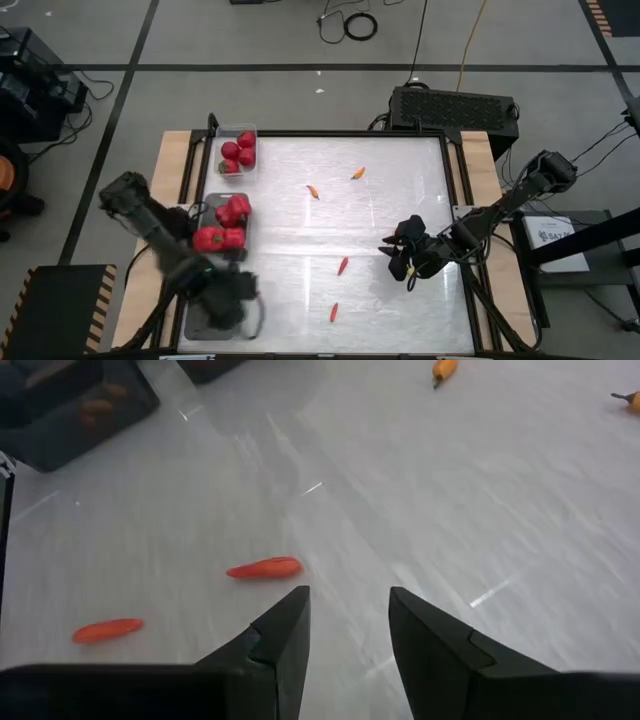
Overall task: Sort produce into baskets
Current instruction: Put the orange chili pepper into the bottom gray bin
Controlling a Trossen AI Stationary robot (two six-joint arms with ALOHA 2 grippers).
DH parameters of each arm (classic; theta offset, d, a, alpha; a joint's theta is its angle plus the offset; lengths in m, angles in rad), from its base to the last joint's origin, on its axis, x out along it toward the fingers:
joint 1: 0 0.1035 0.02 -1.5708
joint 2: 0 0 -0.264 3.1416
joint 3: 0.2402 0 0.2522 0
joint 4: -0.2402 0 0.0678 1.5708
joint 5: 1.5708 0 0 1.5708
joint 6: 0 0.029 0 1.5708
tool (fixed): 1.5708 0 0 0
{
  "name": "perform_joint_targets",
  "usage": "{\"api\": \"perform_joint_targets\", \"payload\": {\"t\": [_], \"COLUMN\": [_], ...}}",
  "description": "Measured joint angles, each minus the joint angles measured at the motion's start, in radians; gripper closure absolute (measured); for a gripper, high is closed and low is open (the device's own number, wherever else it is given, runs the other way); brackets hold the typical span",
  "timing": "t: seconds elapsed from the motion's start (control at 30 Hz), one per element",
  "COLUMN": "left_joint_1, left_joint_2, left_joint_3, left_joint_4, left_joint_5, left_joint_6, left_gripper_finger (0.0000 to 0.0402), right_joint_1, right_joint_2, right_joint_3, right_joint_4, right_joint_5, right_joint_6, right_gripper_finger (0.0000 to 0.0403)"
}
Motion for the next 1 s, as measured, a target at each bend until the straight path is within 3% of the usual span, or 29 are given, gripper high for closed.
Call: {"api": "perform_joint_targets", "payload": {"t": [0.2,0.4,0.7,1.0], "left_joint_1": [-0.2,-0.288,-0.307,-0.296], "left_joint_2": [-0.043,-0.04,-0.039,-0.039], "left_joint_3": [0.0,-0.032,-0.148,-0.179], "left_joint_4": [-0.1,-0.266,-0.234,-0.243], "left_joint_5": [-0.144,-0.144,0.025,0.046], "left_joint_6": [-0.29,-0.582,-0.59,-0.593], "left_gripper_finger": [0.0392,0.0391,0.0391,0.0374], "right_joint_1": [-0.001,-0.003,-0.02,-0.02], "right_joint_2": [0.0,0.0,0.0,0.0], "right_joint_3": [0.0,0.0,0.0,0.0], "right_joint_4": [-0.001,-0.001,-0.002,-0.001], "right_joint_5": [0.0,0.001,-0.001,-0.001], "right_joint_6": [-0.011,-0.047,-0.056,-0.05], "right_gripper_finger": [0.0273,0.0273,0.0273,0.0273]}}
